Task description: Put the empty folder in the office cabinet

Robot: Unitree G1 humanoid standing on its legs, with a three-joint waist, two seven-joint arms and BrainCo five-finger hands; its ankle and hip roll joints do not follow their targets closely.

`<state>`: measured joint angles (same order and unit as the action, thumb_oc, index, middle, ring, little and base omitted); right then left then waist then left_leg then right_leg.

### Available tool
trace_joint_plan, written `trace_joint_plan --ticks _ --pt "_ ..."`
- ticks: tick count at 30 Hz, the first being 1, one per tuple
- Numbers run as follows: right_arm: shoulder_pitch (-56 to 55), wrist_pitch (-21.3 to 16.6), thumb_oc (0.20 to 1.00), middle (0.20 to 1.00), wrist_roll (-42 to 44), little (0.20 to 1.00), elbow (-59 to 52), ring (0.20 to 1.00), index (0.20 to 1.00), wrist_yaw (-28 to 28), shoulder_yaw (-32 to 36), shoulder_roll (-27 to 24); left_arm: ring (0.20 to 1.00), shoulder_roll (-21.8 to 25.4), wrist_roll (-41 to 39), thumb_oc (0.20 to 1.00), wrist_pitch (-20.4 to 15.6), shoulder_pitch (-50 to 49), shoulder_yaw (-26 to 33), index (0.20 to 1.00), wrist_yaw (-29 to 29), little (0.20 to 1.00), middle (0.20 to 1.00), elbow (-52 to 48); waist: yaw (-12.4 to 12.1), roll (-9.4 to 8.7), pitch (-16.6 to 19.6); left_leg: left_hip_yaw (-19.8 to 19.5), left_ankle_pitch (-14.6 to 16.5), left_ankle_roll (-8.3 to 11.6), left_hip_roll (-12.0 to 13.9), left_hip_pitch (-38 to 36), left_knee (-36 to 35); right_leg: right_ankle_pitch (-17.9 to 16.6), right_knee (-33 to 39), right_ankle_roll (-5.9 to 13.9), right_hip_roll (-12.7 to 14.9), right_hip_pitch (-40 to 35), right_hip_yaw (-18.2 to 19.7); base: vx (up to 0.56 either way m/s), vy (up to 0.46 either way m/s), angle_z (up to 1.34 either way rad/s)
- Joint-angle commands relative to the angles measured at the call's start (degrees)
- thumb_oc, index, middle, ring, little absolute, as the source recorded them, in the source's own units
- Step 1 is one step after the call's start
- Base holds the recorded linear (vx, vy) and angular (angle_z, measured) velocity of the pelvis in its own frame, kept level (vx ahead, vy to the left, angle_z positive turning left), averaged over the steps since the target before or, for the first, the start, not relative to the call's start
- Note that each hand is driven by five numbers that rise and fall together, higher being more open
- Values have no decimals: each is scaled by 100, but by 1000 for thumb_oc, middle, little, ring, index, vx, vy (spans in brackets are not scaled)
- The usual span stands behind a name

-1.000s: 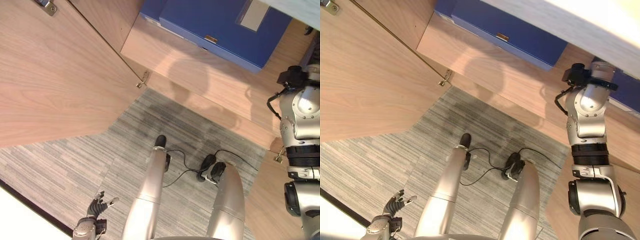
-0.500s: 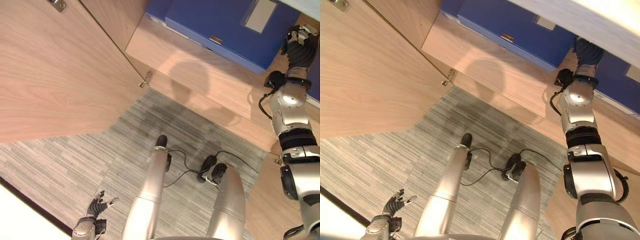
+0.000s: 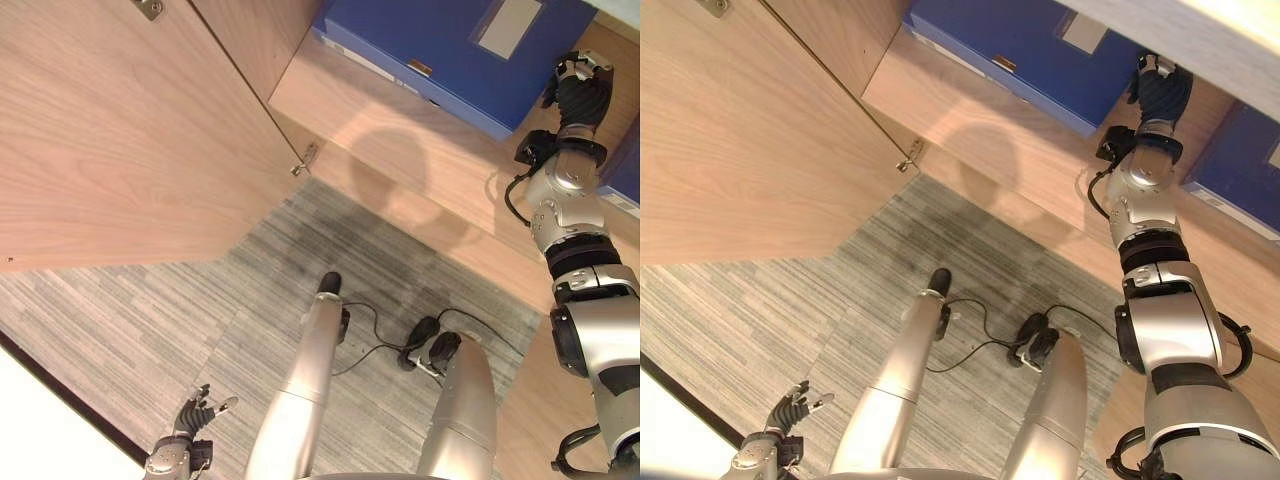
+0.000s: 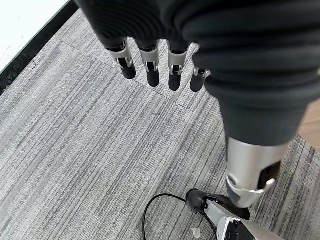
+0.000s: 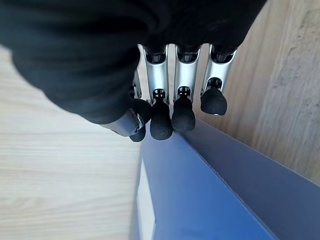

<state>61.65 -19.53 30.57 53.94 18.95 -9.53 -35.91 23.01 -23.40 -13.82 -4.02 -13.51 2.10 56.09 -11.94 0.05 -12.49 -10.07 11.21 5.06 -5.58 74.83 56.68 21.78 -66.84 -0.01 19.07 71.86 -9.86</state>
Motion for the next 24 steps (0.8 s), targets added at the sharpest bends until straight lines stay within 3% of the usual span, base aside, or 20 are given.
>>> trace_joint_plan --ticks 1,15,24 --pt "168 -95 200 200 241 200 -17 200 200 -60 -230 -96 1000 210 -240 1000 -10 -207 -74 1000 38 1000 1000 335 -62 154 30 138 213 -599 -117 59 -544 -64 756 -96 -319 -85 9 0 0 0" --pt "737 -72 200 200 211 200 22 200 200 -6 -538 -102 1000 289 -277 1000 -4 -271 -182 1000 -2 1000 1000 277 -131 216 19 123 177 -594 -122 30 -606 -84 790 -91 -322 -101 28 0 0 0" --pt "1799 38 200 200 239 200 580 200 200 19 -1112 60 1000 458 -288 1000 -26 -329 -302 1000 -35 1000 1000 256 -259 220 33 90 137 -586 -144 34 -685 -94 814 -89 -304 -115 22 0 0 0"
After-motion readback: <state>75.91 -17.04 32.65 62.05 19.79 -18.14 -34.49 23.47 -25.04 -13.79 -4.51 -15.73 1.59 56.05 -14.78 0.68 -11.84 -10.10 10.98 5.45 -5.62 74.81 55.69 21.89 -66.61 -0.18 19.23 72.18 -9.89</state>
